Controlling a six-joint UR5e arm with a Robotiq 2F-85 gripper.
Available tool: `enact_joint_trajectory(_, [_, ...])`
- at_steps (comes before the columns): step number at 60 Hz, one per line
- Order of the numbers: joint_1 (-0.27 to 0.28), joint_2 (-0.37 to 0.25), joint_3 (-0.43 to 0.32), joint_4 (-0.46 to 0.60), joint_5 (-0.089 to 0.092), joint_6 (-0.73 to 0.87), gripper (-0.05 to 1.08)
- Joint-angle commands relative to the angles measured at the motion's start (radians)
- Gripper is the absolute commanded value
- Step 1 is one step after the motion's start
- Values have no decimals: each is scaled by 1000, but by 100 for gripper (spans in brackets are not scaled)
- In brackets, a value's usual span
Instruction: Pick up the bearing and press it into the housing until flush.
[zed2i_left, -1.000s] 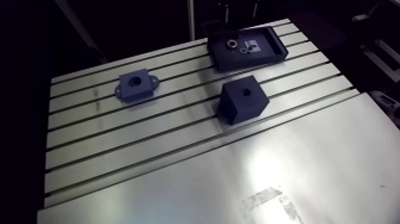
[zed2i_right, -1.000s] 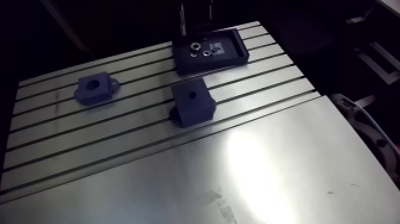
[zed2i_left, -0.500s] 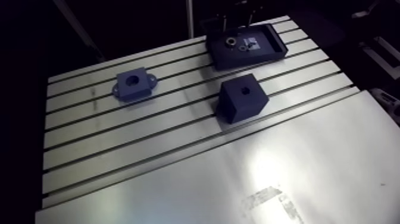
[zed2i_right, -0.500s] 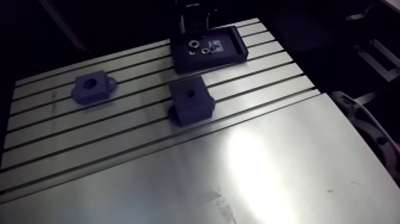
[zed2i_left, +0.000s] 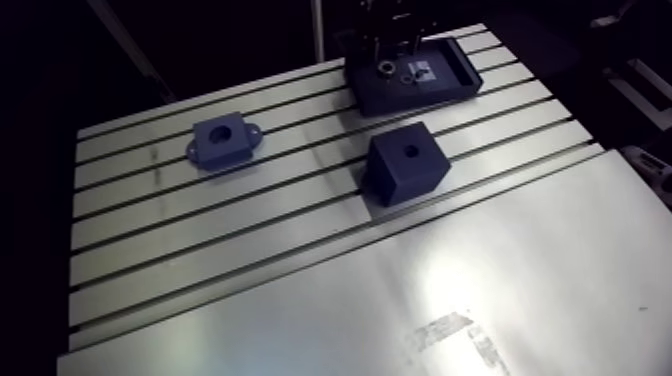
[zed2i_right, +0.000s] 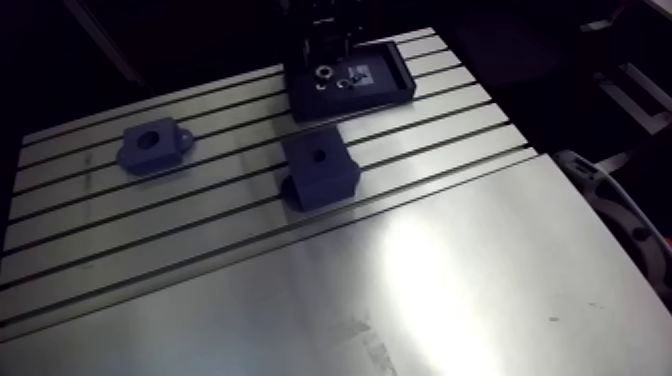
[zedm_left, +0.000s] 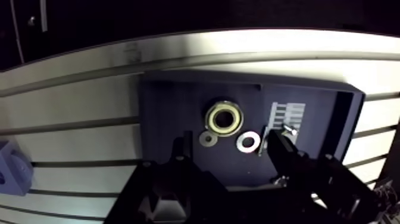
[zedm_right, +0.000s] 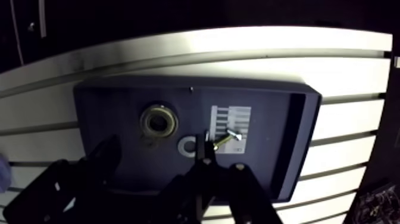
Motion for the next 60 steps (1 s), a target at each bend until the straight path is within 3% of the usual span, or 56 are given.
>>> enact_joint_trajectory(1, [1, 5, -7, -23, 2, -1, 28])
enact_joint_trajectory(13, [1, 26, -19, -23, 17, -1, 28])
enact_joint_trajectory(60, [4, 62, -32, -24, 17, -2, 32])
